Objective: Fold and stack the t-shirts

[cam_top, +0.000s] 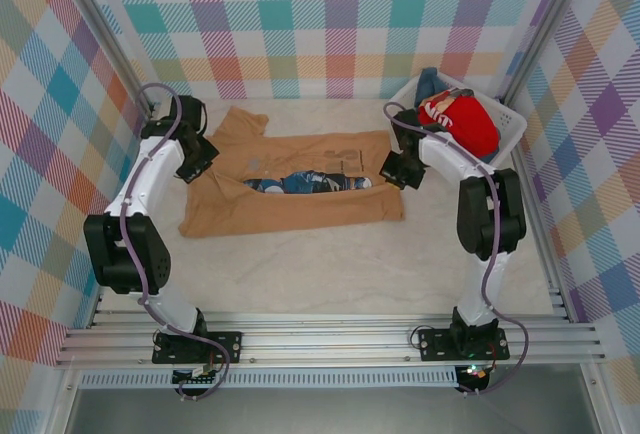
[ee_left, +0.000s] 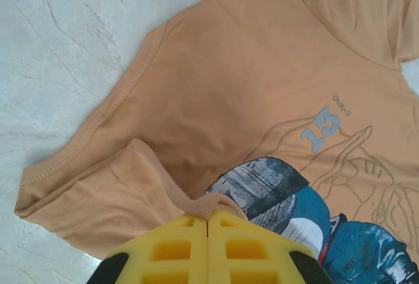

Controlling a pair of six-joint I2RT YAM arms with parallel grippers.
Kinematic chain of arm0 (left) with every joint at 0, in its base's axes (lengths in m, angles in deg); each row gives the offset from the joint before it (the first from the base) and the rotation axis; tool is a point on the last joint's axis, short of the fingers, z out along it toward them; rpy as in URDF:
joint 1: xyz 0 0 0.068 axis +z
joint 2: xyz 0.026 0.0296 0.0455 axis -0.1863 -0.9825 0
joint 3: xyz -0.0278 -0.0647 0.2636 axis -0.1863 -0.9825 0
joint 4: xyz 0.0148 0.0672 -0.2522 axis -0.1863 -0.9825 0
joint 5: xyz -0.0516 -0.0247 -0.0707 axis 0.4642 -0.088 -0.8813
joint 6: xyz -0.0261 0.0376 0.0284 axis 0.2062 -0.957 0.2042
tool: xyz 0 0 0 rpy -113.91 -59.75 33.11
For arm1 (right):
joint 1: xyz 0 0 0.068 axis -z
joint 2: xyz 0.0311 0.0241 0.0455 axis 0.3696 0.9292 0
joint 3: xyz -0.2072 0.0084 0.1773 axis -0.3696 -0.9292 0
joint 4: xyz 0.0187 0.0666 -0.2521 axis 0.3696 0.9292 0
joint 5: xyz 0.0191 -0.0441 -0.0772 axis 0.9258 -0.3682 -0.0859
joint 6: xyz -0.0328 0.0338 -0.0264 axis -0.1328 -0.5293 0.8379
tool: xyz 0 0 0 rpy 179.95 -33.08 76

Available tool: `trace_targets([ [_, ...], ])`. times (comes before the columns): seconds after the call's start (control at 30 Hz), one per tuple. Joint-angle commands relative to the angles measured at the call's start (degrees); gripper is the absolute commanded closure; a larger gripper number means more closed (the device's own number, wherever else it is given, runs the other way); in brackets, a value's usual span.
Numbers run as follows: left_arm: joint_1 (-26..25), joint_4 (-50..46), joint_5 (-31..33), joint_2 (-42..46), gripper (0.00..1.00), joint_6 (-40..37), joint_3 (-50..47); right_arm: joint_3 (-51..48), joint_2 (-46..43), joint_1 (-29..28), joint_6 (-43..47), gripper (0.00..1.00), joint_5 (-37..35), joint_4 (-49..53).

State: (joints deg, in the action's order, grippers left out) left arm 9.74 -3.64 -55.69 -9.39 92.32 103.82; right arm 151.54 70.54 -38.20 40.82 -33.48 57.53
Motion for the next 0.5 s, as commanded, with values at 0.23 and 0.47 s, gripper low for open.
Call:
trace_targets([
  [0.23,1.7,0.7,-1.0,-4.9,1.00,-2.4,3.2,4.9,4.2,0.6,1.7,1.00,-0.7,2.3],
  [0.47,2.2,0.2,-4.2,-10.5,0.40,-3.9,7.9,6.9,2.8,0.8,3.7,0.63,-0.5,2.1],
])
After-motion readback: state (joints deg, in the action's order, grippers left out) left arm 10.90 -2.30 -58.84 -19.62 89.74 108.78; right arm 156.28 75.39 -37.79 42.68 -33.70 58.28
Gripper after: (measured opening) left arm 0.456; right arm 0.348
